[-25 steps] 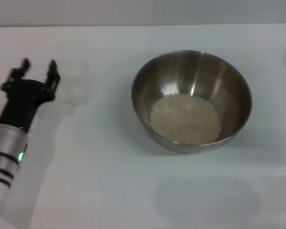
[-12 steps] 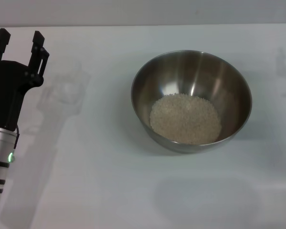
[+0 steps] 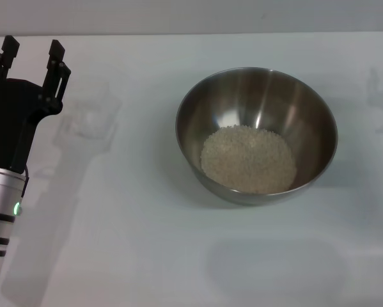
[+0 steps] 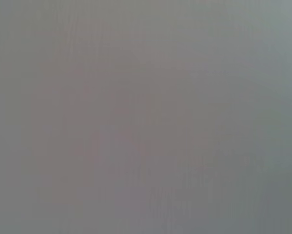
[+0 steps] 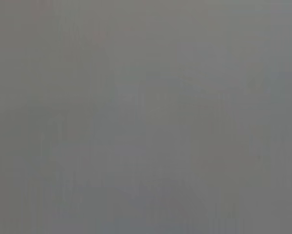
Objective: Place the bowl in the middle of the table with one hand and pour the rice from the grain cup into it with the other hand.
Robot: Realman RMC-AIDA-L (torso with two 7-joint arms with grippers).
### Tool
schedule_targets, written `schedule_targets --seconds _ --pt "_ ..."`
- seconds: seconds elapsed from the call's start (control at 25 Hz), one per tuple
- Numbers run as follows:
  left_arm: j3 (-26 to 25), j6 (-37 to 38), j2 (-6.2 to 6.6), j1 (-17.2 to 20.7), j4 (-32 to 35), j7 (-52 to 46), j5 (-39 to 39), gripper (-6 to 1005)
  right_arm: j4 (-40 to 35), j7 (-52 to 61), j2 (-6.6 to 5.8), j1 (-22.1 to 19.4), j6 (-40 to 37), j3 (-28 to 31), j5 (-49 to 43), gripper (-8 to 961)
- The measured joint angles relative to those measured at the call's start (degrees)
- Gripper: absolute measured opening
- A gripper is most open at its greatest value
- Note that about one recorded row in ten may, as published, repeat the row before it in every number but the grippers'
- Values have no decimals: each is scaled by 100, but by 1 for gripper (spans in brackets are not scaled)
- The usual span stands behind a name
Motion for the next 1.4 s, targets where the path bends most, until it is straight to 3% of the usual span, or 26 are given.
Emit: schedule_targets --seconds 0.68,1.08,1.4 --pt "-45 -126 -4 -64 31 -2 -38 688 8 25 -19 77 363 -513 0 502" --pt "-127 -258 -3 -79 57 -130 -53 689 33 458 -55 162 532 -521 -14 506" --pt "-118 -261 -5 -79 51 -144 -52 689 13 435 -53 132 510 -505 -18 603"
